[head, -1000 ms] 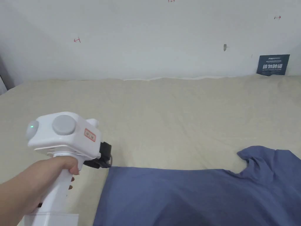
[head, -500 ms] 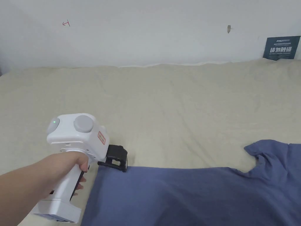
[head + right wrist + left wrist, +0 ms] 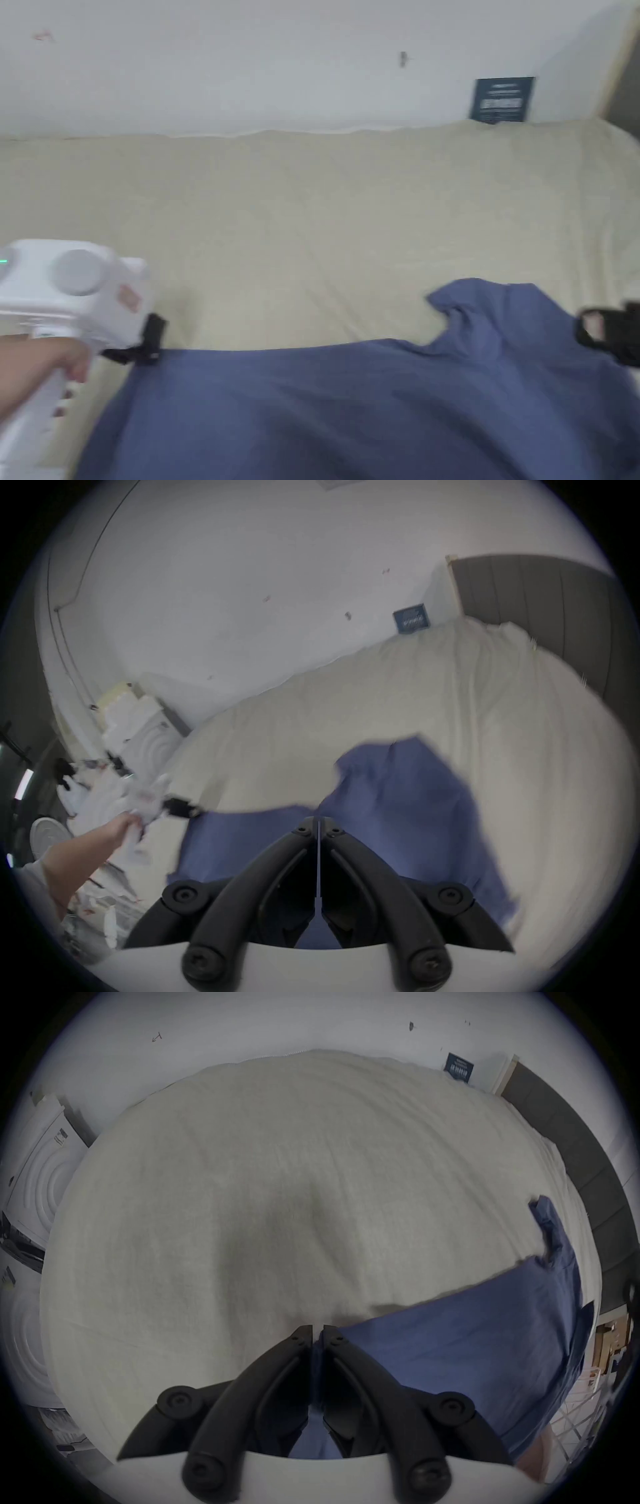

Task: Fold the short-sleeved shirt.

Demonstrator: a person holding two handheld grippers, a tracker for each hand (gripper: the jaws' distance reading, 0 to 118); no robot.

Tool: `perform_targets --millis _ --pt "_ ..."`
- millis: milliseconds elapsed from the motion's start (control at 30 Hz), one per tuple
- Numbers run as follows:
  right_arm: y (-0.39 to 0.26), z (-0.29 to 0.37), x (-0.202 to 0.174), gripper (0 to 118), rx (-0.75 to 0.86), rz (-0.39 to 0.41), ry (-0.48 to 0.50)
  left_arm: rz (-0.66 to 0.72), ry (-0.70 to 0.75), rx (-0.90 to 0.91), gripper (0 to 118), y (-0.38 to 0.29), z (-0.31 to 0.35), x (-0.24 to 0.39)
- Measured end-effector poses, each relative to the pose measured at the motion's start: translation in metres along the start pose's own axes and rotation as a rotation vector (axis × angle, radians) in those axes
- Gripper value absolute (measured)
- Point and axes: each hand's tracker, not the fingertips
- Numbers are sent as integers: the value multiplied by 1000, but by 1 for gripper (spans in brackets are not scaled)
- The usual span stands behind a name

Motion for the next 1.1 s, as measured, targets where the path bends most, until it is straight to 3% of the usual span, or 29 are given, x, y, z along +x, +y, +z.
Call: perform_targets --millis 100,167,200,233,267,300,333,400,533,600,633,667,700,733,1100 --pt "68 -59 29 3 -192 5 -102 -26 0 4 6 0 4 3" --pt "93 -106 50 6 -435 -80 -40 -42 0 4 6 0 0 3" --pt "96 -123 58 21 -485 -119 -47 -45 0 4 7 -1 -1 3" --pt "98 -136 61 62 -500 -129 -85 -47 1 7 6 -1 -1 3" --pt "100 -155 64 95 -501 -110 -171 -47 -2 3 7 -10 2 13" --pt "100 -167 67 113 -517 -85 -222 -45 -6 -1 6 -10 1 13" --pt "98 -181 69 113 -523 -59 -288 -45 -9 -2 6 -12 0 13" --pt "94 -197 79 111 -510 -20 -340 -38 -9 -6 7 -11 -5 6" --pt "76 -210 90 111 -562 -74 -347 -32 -8 -15 7 -16 -7 10" --pt "68 -211 87 108 -563 -62 -346 -36 -10 -24 7 -17 -10 10" --pt "68 -210 88 93 -573 -47 -344 -36 -11 -28 7 -17 -11 11" --pt "66 -207 86 59 -590 -35 -337 -35 -14 -34 7 -17 -14 9" --pt "64 -207 83 9 -609 21 -369 -34 -13 -37 7 -17 -15 9" --pt "64 -200 83 1 -593 45 -384 -32 -13 -40 7 -17 -15 9" --pt "108 -111 72 1 -447 27 -188 29 -45 11 7 -16 14 -8"
